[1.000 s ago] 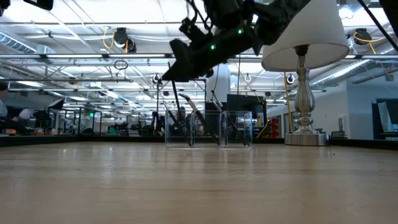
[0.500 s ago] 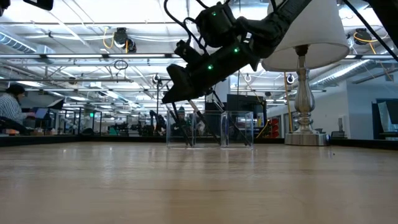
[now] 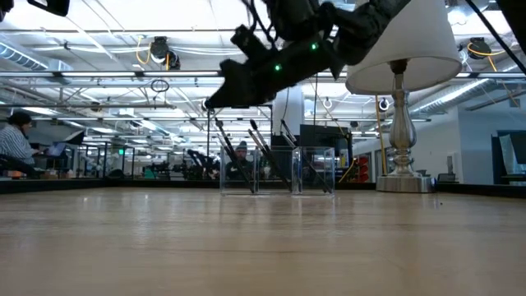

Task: Pick & Place Makeup Supplies
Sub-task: Put the makeup brush into the transparent organizer

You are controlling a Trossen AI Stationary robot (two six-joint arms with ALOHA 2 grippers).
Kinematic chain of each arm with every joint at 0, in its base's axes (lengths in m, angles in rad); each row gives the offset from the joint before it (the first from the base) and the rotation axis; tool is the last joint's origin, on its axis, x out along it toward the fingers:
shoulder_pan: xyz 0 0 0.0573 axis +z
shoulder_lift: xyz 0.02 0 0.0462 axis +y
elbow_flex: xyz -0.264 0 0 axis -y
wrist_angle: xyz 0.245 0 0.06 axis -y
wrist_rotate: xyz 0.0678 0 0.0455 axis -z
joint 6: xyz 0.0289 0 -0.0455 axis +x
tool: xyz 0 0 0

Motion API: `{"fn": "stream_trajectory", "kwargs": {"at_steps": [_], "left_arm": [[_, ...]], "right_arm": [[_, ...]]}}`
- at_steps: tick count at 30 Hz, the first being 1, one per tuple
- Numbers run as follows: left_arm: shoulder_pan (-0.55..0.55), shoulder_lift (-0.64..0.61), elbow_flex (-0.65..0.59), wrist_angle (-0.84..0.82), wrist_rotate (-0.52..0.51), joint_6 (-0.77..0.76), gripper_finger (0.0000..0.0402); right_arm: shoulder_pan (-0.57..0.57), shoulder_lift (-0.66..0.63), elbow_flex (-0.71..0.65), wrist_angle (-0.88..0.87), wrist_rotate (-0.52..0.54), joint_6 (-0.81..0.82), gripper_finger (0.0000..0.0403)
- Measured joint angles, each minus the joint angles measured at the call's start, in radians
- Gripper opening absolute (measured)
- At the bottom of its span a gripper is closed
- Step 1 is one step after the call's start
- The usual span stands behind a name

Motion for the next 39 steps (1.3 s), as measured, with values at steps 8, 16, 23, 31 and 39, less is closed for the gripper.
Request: {"fn": "stream_trajectory", "kwargs": {"at_steps": [8, 16, 23, 31, 39], "left_arm": [[0.002, 0.0, 0.0, -0.019, 0.043, -0.046, 0.0042], [0.005, 0.002, 0.0, -0.171, 0.053, -0.229, 0.0042], [0.034, 0.181, 0.001, -0.18, 0.172, -0.45, 0.0042], [0.061, 0.393, 0.138, -0.21, 0.26, -0.465, 0.0042], [0.077, 0.552, 0.328, -0.587, 0.502, -0.55, 0.0043]], "right_arm": [[0.09, -0.158, -0.003, -0.076, 0.002, -0.103, 0.0166], [0.335, -0.225, -0.001, -0.15, 0.009, -0.084, 0.0161], [0.566, -0.162, -0.023, -0.239, 0.128, 0.079, 0.016], [0.695, -0.149, -0.128, -0.21, 0.134, 0.202, 0.016], [0.708, -0.149, -0.204, -0.122, 0.137, 0.215, 0.016]]}}
